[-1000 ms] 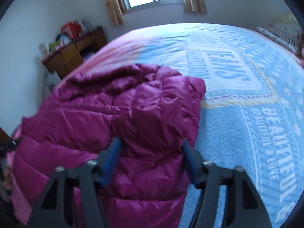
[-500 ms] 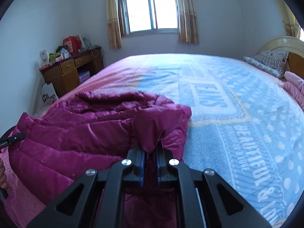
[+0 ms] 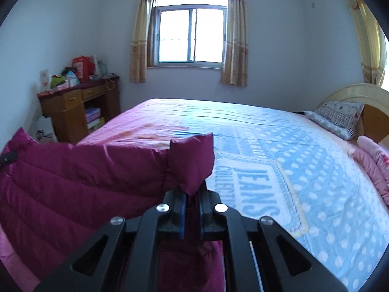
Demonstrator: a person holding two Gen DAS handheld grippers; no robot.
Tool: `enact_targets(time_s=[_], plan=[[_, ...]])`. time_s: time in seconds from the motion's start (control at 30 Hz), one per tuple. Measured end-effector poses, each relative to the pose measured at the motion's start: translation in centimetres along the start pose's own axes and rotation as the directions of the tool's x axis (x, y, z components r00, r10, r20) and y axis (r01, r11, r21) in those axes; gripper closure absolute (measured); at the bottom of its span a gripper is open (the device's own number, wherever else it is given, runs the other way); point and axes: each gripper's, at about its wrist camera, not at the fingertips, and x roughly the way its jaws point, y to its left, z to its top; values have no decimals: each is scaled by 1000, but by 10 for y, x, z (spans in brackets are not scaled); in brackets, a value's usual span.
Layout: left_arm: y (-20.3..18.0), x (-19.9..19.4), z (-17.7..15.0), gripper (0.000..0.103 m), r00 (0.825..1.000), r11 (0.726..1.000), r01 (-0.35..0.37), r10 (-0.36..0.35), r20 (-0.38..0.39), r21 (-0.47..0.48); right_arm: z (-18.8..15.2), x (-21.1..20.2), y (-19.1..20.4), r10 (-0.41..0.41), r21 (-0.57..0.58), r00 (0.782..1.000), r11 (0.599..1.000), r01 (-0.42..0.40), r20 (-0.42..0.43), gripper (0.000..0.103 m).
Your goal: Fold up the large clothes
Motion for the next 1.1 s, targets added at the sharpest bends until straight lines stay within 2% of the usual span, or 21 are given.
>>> enact_targets(time_s=[0.13,0.23,0.33,0.47,0.6,0.67,0.7,0.73,0.77,0.8,0.83,0.87,0.9,0.93,1.0,1.1], plan=[[-15,59,-10,93,994,994,-98,99,-38,50,-15,58,8,-80,-21,995,997,79,-62,94],[-22,90,-24,93,983,981,-164,171,-69,103,-36,90,13,-129,-66,986,990,122,-109,94],[-19,117,-43,93,970,975,-193,207,-128,110,-55,111,8,-120,-66,977,992,110,-176,93],[-17,134,-52,92,957,970,-214,232,-172,116,-58,124,-4,-71,-11,958,997,71,-277,89],[-18,147,-54,90,937,959,-256,277,-211,120,-64,136,-14,-13,64,930,997,39,-367,75],[-20,151,-55,90,931,955,-267,290,-222,128,-65,133,-24,-23,108,925,992,69,-380,53],[-21,151,-55,90,929,954,-270,294,-224,132,-66,131,-30,-3,145,923,987,64,-385,50],[-21,152,-55,90,928,953,-272,296,-225,135,-67,130,-42,56,217,922,976,30,-382,51],[-22,153,-56,90,927,952,-273,298,-225,137,-66,125,-53,76,266,924,964,28,-374,58],[-22,153,-55,90,928,952,-273,298,-224,136,-66,113,-63,57,300,935,952,54,-350,61],[-22,153,-55,90,927,952,-275,300,-226,135,-62,88,-69,-48,301,955,943,139,-292,81],[-23,154,-56,90,927,952,-275,300,-227,134,-58,67,-69,-125,279,961,941,194,-247,92],[-23,154,-55,90,927,952,-275,300,-226,135,-55,50,-65,-136,263,968,946,190,-212,92],[-22,154,-55,90,926,951,-276,302,-226,137,-52,31,-53,-88,248,979,960,133,-184,94],[-24,153,-55,89,925,949,-281,307,-224,142,-47,7,-23,16,222,983,975,24,-181,94],[-25,154,-55,89,925,950,-282,307,-223,138,-42,-14,32,182,207,967,968,-144,-180,94]])
